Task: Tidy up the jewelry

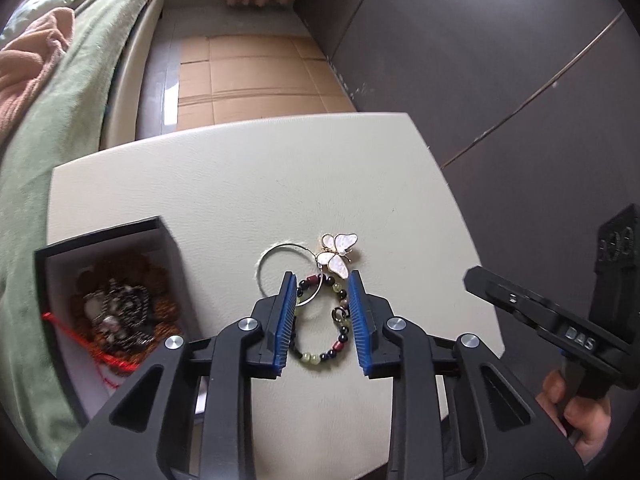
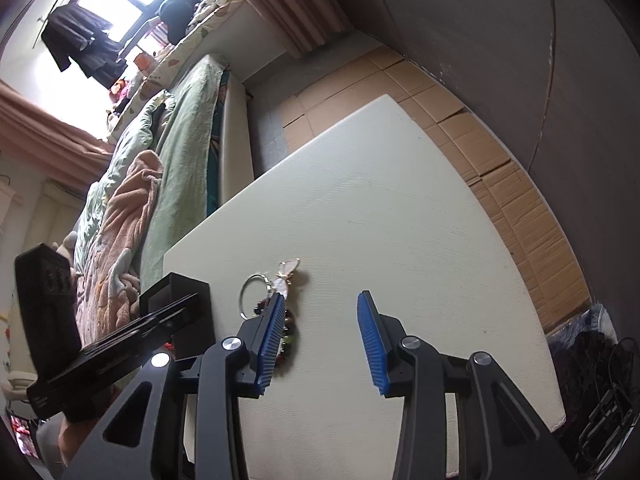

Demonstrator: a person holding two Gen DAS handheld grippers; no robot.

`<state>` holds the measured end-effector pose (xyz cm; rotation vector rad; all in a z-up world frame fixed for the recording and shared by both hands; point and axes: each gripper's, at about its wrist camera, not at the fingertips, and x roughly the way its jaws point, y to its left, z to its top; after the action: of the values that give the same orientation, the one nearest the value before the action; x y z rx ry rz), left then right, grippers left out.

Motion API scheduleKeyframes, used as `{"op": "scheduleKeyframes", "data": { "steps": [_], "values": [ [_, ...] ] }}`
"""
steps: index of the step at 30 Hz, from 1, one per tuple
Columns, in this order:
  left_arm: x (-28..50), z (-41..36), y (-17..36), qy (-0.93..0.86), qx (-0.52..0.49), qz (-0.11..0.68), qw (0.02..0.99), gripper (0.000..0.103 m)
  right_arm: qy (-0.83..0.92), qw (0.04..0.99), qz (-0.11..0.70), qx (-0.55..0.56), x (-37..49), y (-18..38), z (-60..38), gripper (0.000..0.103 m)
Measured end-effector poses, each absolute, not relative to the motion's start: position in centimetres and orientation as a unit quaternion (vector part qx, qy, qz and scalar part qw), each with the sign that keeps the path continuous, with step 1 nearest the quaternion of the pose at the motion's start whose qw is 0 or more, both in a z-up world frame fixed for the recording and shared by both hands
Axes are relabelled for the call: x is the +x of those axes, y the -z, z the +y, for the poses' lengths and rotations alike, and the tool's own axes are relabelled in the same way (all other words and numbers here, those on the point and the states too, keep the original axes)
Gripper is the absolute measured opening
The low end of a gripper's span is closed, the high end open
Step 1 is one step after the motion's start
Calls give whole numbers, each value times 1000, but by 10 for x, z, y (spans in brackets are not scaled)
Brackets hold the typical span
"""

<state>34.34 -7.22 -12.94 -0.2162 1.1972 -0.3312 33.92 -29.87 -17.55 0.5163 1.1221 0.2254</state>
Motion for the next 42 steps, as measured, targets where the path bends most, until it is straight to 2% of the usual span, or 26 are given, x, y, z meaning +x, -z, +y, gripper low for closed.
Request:
{"op": "scheduleKeyframes", "data": {
  "steps": [7,13,16,22,26,42],
  "values": [
    [361,-94,154,151,-68,585,794,19,-94,804,530,252,340,186,-311,34],
    [370,-106,170,142,-47,603,784,17,-87,800,535,257,339,194,-319,33],
    [372,-109,176,137,-39,606,783,9,-87,799,536,259,339,196,-321,33],
    [377,-109,182,132,-42,607,782,4,-92,796,539,260,347,197,-314,32],
    [373,-98,165,131,-54,590,795,3,-102,790,547,259,357,202,-301,29],
    [349,-27,85,130,-115,520,836,3,-113,785,576,196,397,213,-230,29]
  ]
}}
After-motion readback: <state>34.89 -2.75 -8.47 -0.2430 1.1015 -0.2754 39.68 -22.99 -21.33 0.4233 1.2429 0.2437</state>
